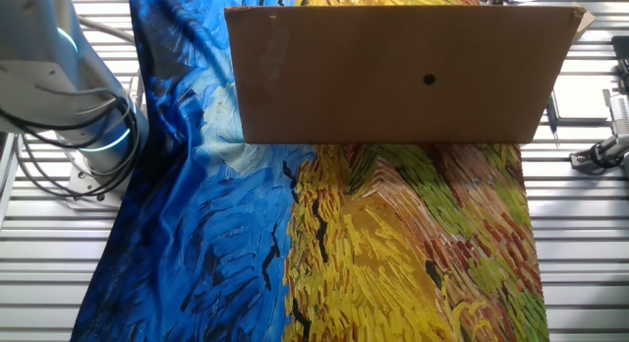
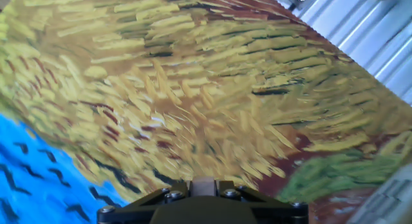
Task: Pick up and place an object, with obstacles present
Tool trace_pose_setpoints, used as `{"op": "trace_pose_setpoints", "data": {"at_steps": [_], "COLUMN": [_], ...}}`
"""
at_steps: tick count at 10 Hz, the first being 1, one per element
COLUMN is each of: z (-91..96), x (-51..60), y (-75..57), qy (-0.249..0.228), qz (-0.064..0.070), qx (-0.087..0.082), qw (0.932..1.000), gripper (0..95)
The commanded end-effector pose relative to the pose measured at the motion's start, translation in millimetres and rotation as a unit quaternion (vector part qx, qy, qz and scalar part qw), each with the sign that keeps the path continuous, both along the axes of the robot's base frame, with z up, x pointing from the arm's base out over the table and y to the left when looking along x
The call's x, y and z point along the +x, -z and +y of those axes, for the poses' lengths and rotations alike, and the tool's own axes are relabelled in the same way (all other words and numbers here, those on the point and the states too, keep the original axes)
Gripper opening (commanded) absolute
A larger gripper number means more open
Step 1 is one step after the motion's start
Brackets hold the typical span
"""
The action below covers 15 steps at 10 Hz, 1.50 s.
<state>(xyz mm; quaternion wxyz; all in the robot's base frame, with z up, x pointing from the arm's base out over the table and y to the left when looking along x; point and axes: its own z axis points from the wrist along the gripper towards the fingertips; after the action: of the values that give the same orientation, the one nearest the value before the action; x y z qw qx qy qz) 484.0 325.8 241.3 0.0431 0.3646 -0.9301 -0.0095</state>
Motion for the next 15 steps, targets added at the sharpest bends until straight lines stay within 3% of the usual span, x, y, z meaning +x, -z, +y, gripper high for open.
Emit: {"op": "trace_pose_setpoints", "data": {"at_steps": [1,7,10,15], "z": [-1.3,-2.8,-3.3,18.0], "x": [-5.9,-7.3,-8.6,-12.5], "y": [4.3,4.4,5.3,29.5], "qy": [-0.001,-0.070,-0.077,-0.062], "qz": [-0.004,-0.003,-0.003,-0.011], "qx": [0.004,0.013,0.012,0.017], "qw": [1.0000,0.9975,0.9969,0.9979], "gripper": [0.0,0.0,0.0,0.0]}}
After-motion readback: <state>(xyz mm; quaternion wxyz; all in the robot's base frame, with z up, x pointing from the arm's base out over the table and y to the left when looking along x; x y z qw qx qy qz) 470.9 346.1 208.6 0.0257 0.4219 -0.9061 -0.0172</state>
